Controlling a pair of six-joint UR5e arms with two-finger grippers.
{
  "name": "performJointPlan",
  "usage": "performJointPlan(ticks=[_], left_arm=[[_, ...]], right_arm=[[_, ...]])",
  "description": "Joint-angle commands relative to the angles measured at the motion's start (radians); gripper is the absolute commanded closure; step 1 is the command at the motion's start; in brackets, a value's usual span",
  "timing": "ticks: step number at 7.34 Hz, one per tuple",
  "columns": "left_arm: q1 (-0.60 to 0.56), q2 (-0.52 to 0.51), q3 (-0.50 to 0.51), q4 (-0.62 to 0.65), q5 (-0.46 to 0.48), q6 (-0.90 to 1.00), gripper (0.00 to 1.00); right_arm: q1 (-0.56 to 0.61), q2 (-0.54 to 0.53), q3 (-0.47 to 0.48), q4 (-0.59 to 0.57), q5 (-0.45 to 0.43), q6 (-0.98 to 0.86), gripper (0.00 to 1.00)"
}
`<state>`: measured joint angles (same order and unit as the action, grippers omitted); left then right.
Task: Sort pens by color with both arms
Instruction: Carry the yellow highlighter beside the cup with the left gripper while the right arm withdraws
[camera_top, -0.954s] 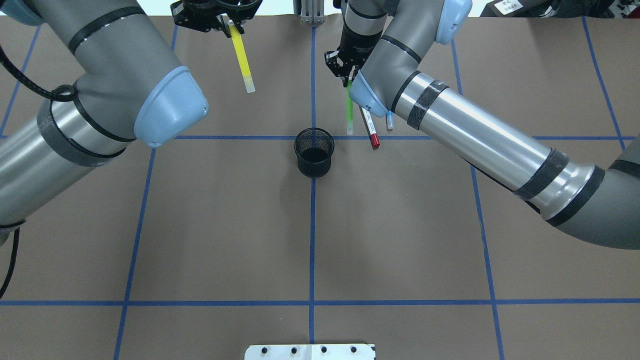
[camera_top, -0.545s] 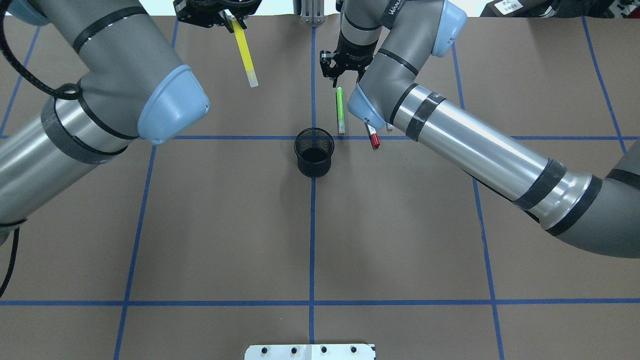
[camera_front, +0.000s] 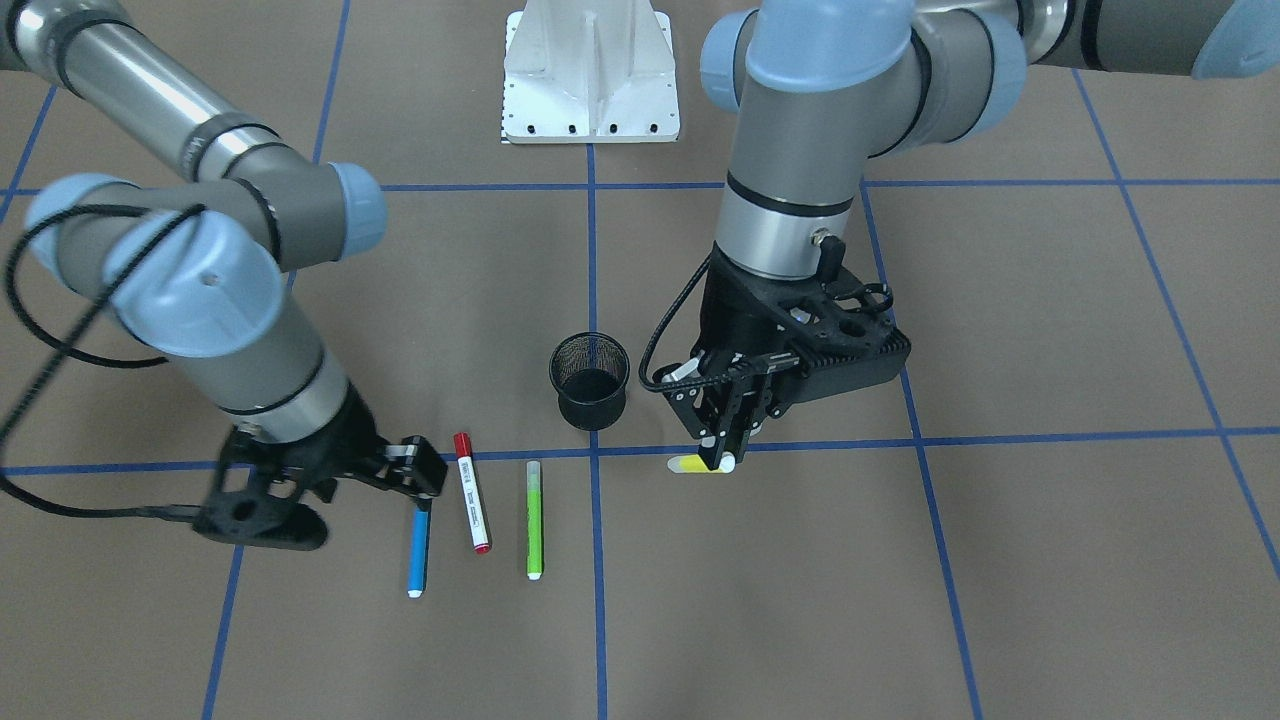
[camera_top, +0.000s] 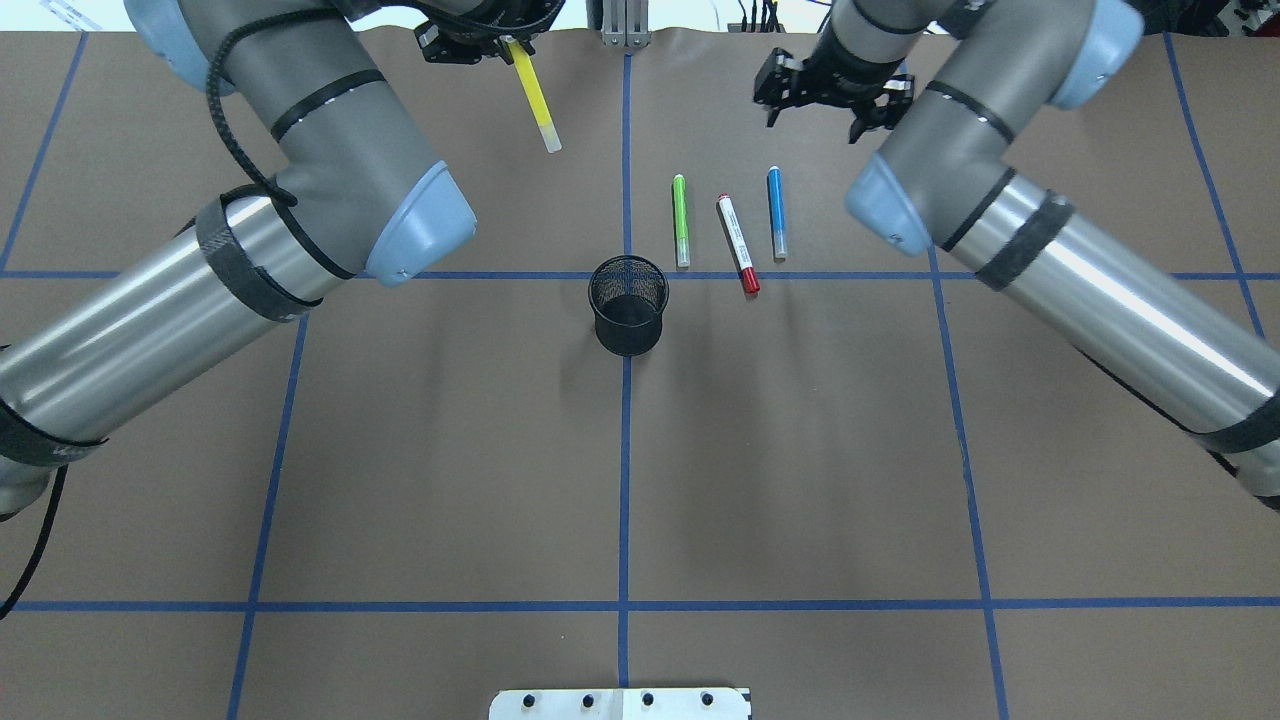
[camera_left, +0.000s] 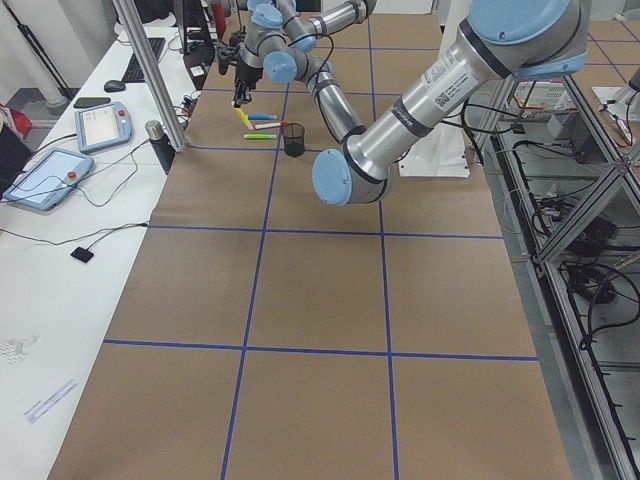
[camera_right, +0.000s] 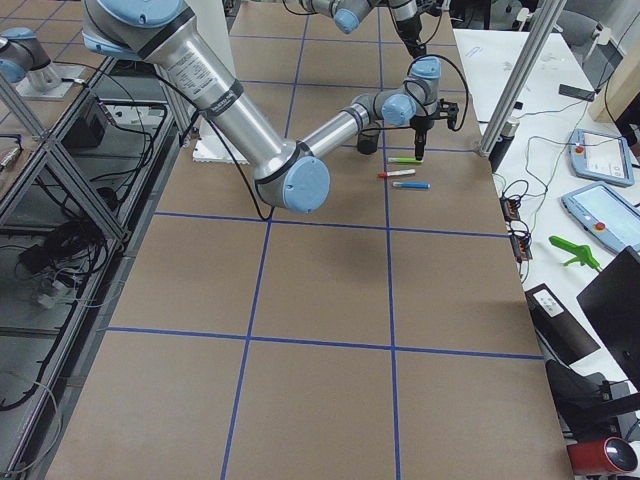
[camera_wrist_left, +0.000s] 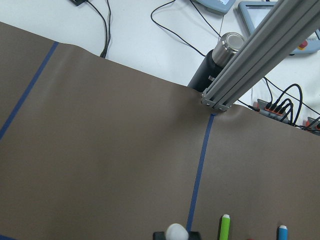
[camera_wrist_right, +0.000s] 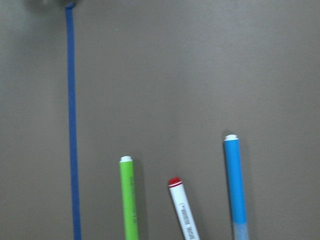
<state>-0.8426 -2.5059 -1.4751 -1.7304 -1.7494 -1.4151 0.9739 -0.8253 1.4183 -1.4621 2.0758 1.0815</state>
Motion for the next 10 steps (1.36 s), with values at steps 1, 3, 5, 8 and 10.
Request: performJointPlan(ticks=[1,3,5,8,10], left_arm=[[0.055,-0.004,0.102,-0.195,0.155,-0.094,1.00],[0.172,-0.004,0.160,-0.335,0.424,-0.238,1.00],[0.250,-0.002,0.200,-0.394,0.648,-0.358,1.00],[0.336,-0.020,0.297,-0.408,0.946,-0.534,1.00],[0.353,-0.036,0.320,-0.406,0.991,-0.542,0.42]], right_arm=[[0.086,-0.093,0.087,-0.093,-0.008,0.000,0.00],[0.098,-0.301,0.314,-0.092,-0.008,-0.009,0.00],[0.077,-0.339,0.369,-0.089,-0.014,-0.017,0.00],[0.049,-0.380,0.361,-0.107,-0.072,-0.165,0.00],[0.057,-0.388,0.372,-0.135,-0.085,-0.170,0.00]])
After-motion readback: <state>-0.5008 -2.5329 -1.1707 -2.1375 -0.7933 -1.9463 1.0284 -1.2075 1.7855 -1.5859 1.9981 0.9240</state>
